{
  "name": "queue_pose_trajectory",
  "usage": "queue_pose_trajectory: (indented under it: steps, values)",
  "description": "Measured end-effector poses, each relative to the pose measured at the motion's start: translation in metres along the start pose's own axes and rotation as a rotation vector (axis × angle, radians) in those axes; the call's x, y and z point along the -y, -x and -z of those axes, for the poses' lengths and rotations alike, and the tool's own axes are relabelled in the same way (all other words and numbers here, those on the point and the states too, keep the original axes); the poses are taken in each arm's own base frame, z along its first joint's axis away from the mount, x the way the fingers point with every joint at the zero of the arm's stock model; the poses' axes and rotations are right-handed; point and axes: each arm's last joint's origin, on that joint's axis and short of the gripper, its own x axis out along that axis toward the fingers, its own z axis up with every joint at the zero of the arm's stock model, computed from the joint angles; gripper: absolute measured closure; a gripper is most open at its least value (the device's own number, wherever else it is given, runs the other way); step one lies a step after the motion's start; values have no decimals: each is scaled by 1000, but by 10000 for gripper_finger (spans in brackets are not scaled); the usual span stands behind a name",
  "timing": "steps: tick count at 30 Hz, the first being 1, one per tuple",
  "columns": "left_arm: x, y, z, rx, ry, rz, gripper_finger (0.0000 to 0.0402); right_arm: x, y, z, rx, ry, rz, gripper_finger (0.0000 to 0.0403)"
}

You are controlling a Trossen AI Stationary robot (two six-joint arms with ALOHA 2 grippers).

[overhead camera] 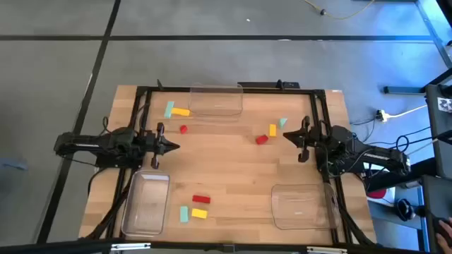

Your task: Sort & place blocks by color

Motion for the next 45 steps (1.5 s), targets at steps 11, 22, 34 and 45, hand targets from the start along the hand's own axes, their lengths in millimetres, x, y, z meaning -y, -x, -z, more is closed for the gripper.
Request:
queue_pose_trajectory:
  steps: [11, 22, 34, 45]
  values:
    - [0, 0, 0, 0, 0, 0, 401, 0, 0, 0, 1, 0, -1, 375]
    - [0, 0, 0, 0, 0, 0, 401, 0, 0, 0, 0, 0, 0, 375]
    - [0, 0, 0, 0, 0, 0, 401, 0, 0, 0, 0, 0, -1, 375]
    - [0, 0, 0, -1, 0, -1, 401, 0, 0, -2, 20, 1, 0, 375]
